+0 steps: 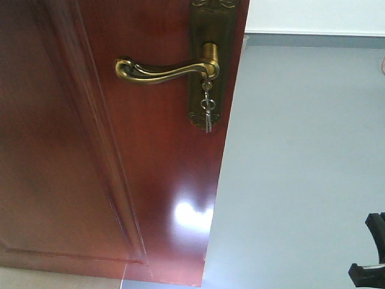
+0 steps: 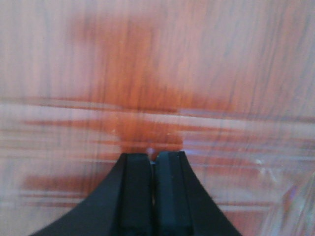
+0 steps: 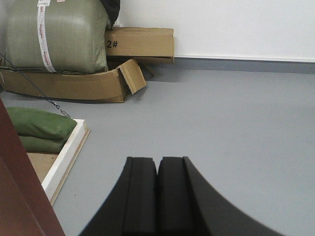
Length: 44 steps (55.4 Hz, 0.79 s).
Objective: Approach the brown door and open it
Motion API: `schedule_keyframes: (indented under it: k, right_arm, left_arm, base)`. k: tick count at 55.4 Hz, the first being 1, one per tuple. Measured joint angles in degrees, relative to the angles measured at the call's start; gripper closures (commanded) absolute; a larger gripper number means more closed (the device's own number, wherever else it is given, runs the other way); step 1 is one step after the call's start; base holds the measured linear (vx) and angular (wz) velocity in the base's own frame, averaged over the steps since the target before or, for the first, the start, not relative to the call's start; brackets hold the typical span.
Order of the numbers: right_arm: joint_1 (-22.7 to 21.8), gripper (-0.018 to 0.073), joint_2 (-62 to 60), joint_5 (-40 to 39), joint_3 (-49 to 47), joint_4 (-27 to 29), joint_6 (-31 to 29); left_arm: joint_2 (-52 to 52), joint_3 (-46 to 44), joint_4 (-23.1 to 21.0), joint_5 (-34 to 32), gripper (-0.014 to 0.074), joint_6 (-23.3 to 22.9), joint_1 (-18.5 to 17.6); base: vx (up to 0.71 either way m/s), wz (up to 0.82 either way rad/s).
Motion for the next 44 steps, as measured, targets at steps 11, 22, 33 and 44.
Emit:
schedule_keyframes:
  k: [11,22,33,44]
  right_arm:
    - [0.0,0.0559,0.0,0.0,0.0,0.0,0.0]
    - [0.0,0.0559,0.0,0.0,0.0,0.0,0.0]
    - [0.0,0.0559,0.0,0.0,0.0,0.0,0.0]
    - [0.0,0.0559,0.0,0.0,0.0,0.0,0.0]
  left_arm:
    - [0.13,0.0,0.0,-0.05,0.0421,0.0,0.0]
    - [0.13,0.0,0.0,-0.02,0.0421,0.0,0.0]
    - [0.13,0.0,0.0,-0.02,0.0421,0.0,0.0]
    - [0.07,0.0,0.0,-0.06,0.0421,0.0,0.0]
  base:
    - [0.01,0.01]
    - [0.0,0.0]
    - [0.0,0.0]
    - [0.0,0.0]
